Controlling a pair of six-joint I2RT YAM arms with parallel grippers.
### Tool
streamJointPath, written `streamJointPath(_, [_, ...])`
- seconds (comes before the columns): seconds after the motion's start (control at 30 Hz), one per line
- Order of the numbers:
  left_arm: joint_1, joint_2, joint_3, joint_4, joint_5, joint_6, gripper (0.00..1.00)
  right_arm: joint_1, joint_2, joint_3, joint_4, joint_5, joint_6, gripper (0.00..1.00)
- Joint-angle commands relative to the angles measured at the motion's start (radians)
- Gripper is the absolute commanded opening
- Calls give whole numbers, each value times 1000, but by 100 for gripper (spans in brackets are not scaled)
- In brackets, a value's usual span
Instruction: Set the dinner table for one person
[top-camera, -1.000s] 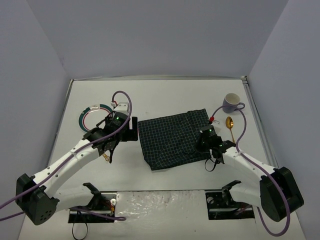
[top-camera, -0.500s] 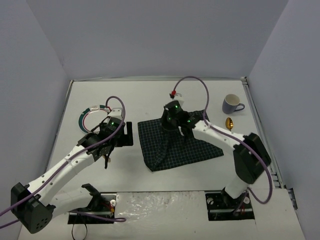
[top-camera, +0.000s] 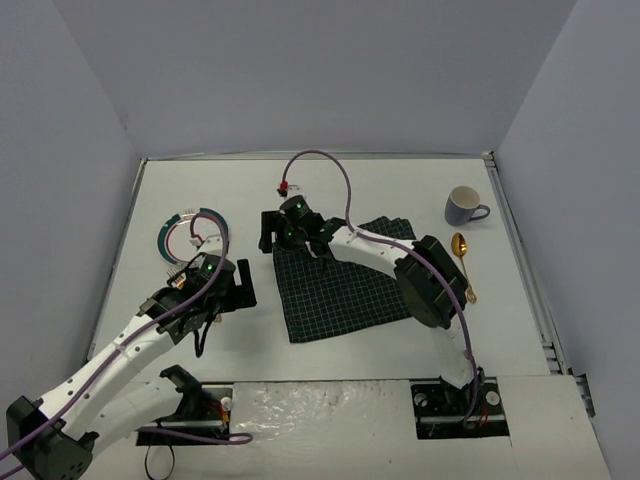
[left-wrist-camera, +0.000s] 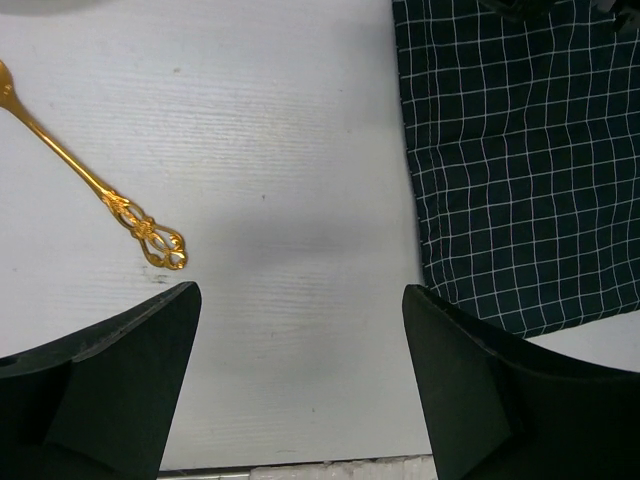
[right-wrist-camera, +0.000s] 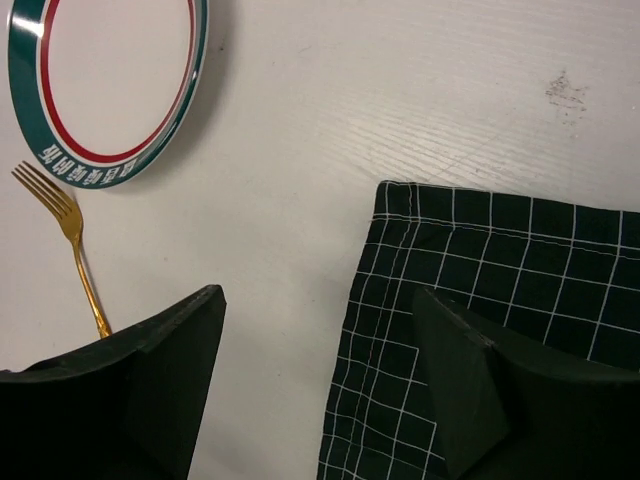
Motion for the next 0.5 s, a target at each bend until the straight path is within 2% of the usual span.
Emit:
streamJointPath(0.0, [5,34,-27,120,109,-72,78,-30,-181,-63,35,48,-97,77])
streamJointPath(0.1, [-29,97,-37,216,160,-123,78,-71,-347,-241,0,179,-115,77])
streamJointPath(0.2, [-72,198,-25,284,163,-161,78,-136,-481,-416,-37,244,-92,76])
streamJointPath(0.27, [-105,272,6,333,161,-174,78,-220,-637,-553,-54,243,-77,75])
streamJointPath(0.47, [-149,482,109,482,151,-207,64,-453,-852,-815,-87,149,-59,71])
